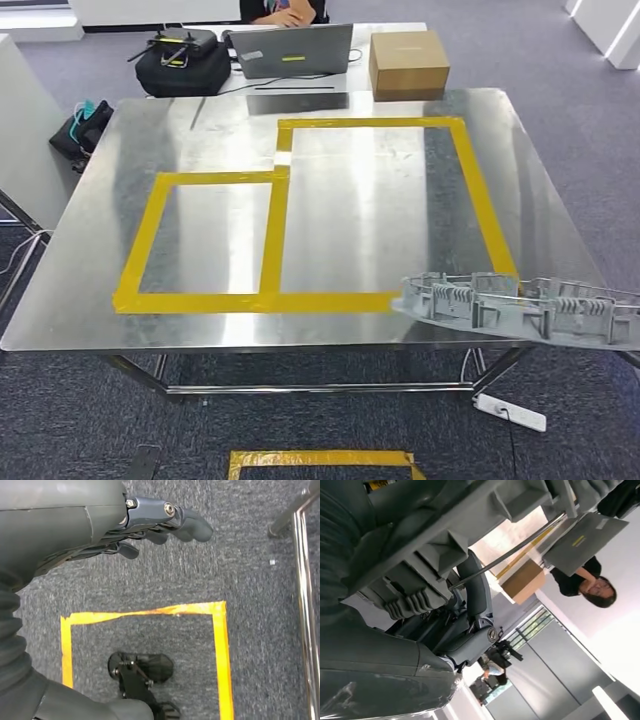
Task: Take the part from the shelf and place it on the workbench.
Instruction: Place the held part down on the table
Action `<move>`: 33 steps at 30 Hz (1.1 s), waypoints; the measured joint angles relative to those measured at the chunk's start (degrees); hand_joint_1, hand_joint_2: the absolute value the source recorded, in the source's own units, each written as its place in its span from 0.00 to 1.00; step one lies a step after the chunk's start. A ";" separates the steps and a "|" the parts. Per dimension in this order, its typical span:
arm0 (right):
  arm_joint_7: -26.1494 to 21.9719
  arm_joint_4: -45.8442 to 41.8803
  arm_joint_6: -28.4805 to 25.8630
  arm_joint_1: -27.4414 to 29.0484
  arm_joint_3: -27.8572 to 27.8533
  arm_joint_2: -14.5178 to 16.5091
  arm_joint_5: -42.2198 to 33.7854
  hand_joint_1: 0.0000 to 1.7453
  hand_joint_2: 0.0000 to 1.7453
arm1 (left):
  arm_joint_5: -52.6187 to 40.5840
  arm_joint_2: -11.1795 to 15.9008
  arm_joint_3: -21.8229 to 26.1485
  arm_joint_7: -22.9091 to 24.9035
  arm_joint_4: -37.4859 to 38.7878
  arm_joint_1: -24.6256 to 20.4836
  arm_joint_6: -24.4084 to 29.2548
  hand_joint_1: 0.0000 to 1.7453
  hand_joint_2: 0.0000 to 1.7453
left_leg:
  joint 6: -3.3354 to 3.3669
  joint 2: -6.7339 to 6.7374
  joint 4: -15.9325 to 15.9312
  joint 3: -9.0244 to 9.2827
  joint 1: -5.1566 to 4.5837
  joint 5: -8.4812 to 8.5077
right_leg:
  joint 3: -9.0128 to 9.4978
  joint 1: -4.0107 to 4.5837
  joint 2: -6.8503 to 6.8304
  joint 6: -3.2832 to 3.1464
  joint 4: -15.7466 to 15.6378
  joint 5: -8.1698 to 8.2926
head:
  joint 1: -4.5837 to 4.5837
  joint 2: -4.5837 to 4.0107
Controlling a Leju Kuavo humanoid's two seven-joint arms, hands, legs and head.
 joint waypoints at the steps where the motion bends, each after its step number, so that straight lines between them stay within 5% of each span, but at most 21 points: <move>1: 0.01 0.21 -0.09 -0.01 0.16 0.00 0.16 1.00 1.00 | -0.09 0.01 0.01 0.02 -0.01 -0.08 -0.04 0.00 1.00 | -0.40 0.14 2.15 -1.34 0.09 -0.07 | 0.45 -0.15 0.05 -0.22 -0.07 -0.13 | -0.13 0.00; 5: 0.44 0.97 -0.81 0.04 0.61 0.01 2.24 1.00 1.00 | -0.35 0.02 0.07 0.11 0.01 -0.06 -0.11 0.00 1.00 | -1.66 0.48 14.27 -10.79 0.75 -3.72 | 1.87 -0.35 0.07 -0.52 -0.21 -1.53 | -0.47 0.00; 7: 1.15 1.48 -1.80 0.13 0.96 0.03 5.23 1.00 1.00 | -0.62 0.02 0.08 0.29 0.01 0.09 -0.12 0.00 1.00 | -1.45 0.50 13.89 -12.70 0.79 -3.56 | 3.30 -0.36 0.07 -0.41 -0.22 -2.54 | -0.51 0.00; 10: 2.52 2.70 -3.44 0.19 2.22 0.18 10.28 1.00 1.00 | -1.15 0.12 0.12 0.48 0.01 0.15 -0.17 0.00 1.00 | -0.28 0.49 4.49 -11.17 0.35 4.01 | 5.43 -0.26 0.16 -0.02 -0.27 -4.41 | -0.56 0.00; 12: 3.70 4.06 -4.28 0.11 3.84 0.38 13.48 1.00 1.00 | -1.54 0.24 0.19 0.66 0.01 0.30 -0.30 0.00 1.00 | 0.21 0.34 0.77 -10.33 0.05 6.99 | 6.09 -0.02 0.42 0.33 -0.43 -5.66 | -0.56 0.00; 16: 5.02 7.11 -5.66 -0.13 7.10 0.67 17.76 1.00 1.00 | -2.18 0.20 0.24 0.84 0.01 0.02 -0.47 0.00 1.00 | 0.67 0.23 0.01 -9.22 0.36 7.56 | 7.06 0.12 0.42 1.35 -0.31 -7.72 | -0.31 0.00; 18: 5.11 8.52 -6.13 -0.39 8.27 0.91 18.36 1.00 1.00 | -2.27 0.19 0.27 0.86 0.01 -0.24 -0.51 0.00 1.00 | 1.29 0.26 -0.23 -8.75 0.47 7.24 | 4.15 0.10 0.05 1.75 5.22 -10.28 | -0.10 0.00; 20: 5.08 9.94 -6.75 -0.73 9.45 1.23 19.69 1.00 1.00 | -2.51 0.25 0.31 0.93 0.01 -0.31 -0.57 0.00 1.00 | 1.75 0.21 -0.18 -8.53 0.28 6.73 | -1.23 0.10 -0.06 1.93 12.75 -12.53 | -0.05 0.00; 21: 4.92 10.83 -7.41 -1.09 10.15 1.44 20.95 1.00 1.00 | -2.76 0.26 0.31 1.03 0.01 -0.27 -0.71 0.00 1.00 | 1.87 0.17 -0.17 -8.31 0.15 6.45 | -3.35 0.11 -0.07 1.94 14.79 -12.29 | -0.06 0.00; 23: 4.31 12.72 -9.23 -2.22 11.48 1.89 23.54 1.00 1.00 | -3.33 0.25 0.31 1.27 0.01 -0.19 -1.11 0.00 1.00 | 1.92 0.04 -0.15 -7.51 -0.10 5.83 | -4.68 0.13 -0.07 1.78 12.95 -8.55 | -0.06 0.00; 25: 3.25 15.24 -11.17 -4.42 12.75 2.65 25.26 1.00 1.00 | -3.92 0.20 0.31 1.51 0.01 -0.25 -1.50 0.00 1.00 | 1.79 -0.06 -0.14 -6.60 -0.27 5.23 | -3.30 0.24 0.05 1.34 6.40 -3.11 | -0.04 0.00; 27: 2.01 19.61 -13.21 -8.32 14.77 3.92 26.93 1.00 1.00 | -4.67 0.11 0.29 1.81 0.01 -0.58 -1.88 0.00 1.00 | 1.42 -0.01 0.01 -6.34 -0.46 4.93 | -2.08 0.43 0.20 0.85 1.93 -0.09 | -0.10 0.00; 31: 0.52 28.80 -15.38 -15.95 19.21 5.85 29.66 1.00 1.00 | -6.26 -0.31 -0.16 2.41 -0.01 -1.43 -2.42 0.00 1.00 | 2.11 0.10 0.01 -6.51 -0.65 4.99 | -1.89 0.54 0.26 0.73 1.02 0.48 | -0.28 0.00; 33: 0.21 33.16 -15.78 -19.68 21.14 6.70 30.31 1.00 1.00 | -6.66 -0.59 -0.46 2.64 -0.01 -1.83 -2.43 0.00 1.00 | 1.91 0.10 -0.22 -6.40 -0.60 5.17 | -1.90 0.60 0.29 0.63 1.02 0.52 | -0.31 0.00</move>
